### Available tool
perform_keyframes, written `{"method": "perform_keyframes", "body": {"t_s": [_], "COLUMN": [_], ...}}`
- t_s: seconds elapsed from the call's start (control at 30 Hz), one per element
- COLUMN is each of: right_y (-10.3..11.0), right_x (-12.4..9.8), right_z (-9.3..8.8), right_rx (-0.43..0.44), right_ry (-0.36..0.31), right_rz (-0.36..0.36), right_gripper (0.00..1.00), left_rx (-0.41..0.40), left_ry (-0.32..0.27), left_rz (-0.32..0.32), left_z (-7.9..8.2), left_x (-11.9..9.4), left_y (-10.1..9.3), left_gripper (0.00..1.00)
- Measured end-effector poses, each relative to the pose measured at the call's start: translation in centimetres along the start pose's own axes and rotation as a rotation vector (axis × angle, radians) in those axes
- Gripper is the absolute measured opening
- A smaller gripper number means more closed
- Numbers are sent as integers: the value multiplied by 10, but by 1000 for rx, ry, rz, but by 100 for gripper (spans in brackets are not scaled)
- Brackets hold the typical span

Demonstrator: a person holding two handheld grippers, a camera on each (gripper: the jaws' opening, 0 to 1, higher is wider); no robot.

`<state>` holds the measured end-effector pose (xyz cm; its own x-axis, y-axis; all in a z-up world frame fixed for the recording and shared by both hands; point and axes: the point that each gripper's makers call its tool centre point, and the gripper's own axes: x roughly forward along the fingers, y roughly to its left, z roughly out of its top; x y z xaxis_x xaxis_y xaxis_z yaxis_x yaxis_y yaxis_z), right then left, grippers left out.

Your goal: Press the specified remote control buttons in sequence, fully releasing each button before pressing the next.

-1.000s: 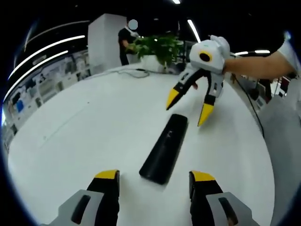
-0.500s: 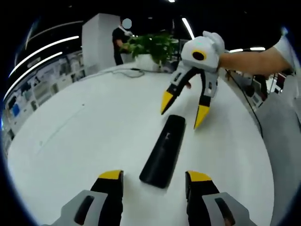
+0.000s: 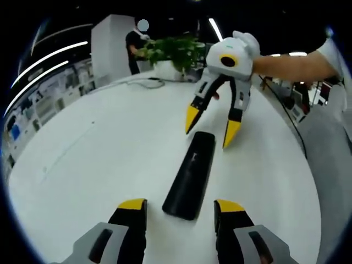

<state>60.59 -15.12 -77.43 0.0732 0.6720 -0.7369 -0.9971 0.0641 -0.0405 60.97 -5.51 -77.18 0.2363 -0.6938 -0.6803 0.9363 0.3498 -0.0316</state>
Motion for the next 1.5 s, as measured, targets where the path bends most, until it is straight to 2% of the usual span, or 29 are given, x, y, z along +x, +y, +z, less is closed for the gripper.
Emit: {"method": "perform_keyframes", "body": {"t_s": [0.6,0.87,1.1,1.5], "right_y": [-3,-4,-3,-1], "right_x": [3,4,3,3], "right_z": [-6,-5,-6,-5], "right_rx": [-11,-17,-8,-4], "right_ry": [41,47,52,65], "right_rz": [11,14,16,12], "right_gripper": [30,23,22,21], "left_rx": [28,50,80,116], "left_ry": [21,34,43,62], "left_rz": [-32,-34,-32,-42], "left_z": [0,-1,0,1], "left_x": [5,4,4,4], "left_y": [-5,-5,-5,-10], "left_gripper": [42,35,27,25]}}
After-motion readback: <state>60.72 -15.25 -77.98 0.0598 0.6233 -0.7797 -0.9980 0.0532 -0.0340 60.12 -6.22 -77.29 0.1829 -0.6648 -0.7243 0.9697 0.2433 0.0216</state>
